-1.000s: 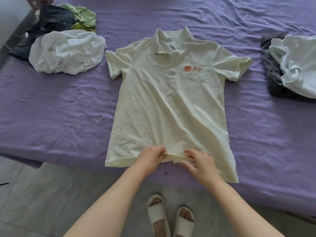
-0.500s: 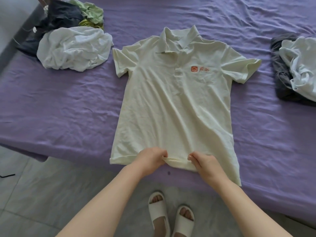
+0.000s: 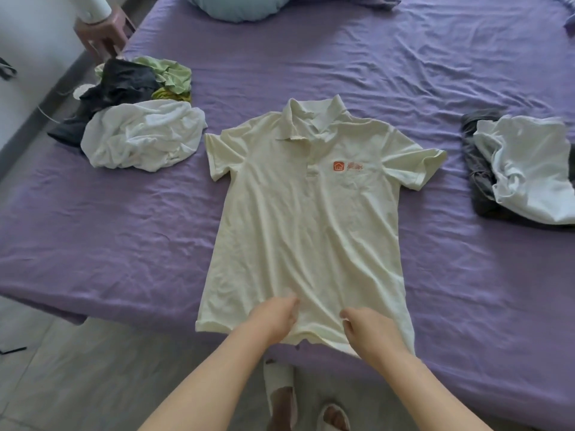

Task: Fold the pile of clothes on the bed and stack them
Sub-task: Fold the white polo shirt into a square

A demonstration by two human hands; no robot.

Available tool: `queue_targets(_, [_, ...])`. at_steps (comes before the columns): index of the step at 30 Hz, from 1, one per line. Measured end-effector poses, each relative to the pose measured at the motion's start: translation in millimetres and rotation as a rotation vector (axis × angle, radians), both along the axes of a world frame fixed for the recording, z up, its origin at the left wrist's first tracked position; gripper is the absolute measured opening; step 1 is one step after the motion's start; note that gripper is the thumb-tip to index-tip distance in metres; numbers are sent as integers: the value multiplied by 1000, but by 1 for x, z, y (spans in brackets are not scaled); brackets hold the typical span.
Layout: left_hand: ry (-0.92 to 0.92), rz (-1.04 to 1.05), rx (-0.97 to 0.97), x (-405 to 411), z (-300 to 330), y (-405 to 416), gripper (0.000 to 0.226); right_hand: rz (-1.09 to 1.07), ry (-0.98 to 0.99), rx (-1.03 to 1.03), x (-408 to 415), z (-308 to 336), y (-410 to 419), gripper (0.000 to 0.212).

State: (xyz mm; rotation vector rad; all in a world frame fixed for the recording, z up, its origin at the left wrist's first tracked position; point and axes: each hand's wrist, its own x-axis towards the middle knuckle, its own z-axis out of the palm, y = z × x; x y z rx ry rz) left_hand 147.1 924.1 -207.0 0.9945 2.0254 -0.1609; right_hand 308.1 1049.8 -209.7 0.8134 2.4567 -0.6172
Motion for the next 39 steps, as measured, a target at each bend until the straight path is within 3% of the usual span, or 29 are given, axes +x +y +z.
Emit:
queue_targets(7, [95, -14, 153, -57, 4, 58, 41, -58, 147, 64, -61, 0, 57, 36])
queue_targets(19, [229, -79, 188, -210, -27, 173, 60, -175, 9, 85, -230, -14, 148, 55])
queue_targets(30, [205, 48, 407, -319, -13, 290, 55, -239, 104, 137, -328, -3, 236, 51])
queue_targets(34, [312, 14, 498, -344, -11, 324, 46, -274, 153, 161, -358, 1, 275, 47])
queue_targets(39, [357, -37, 422, -373, -23, 361, 45, -316, 228, 181, -397, -10, 325, 45])
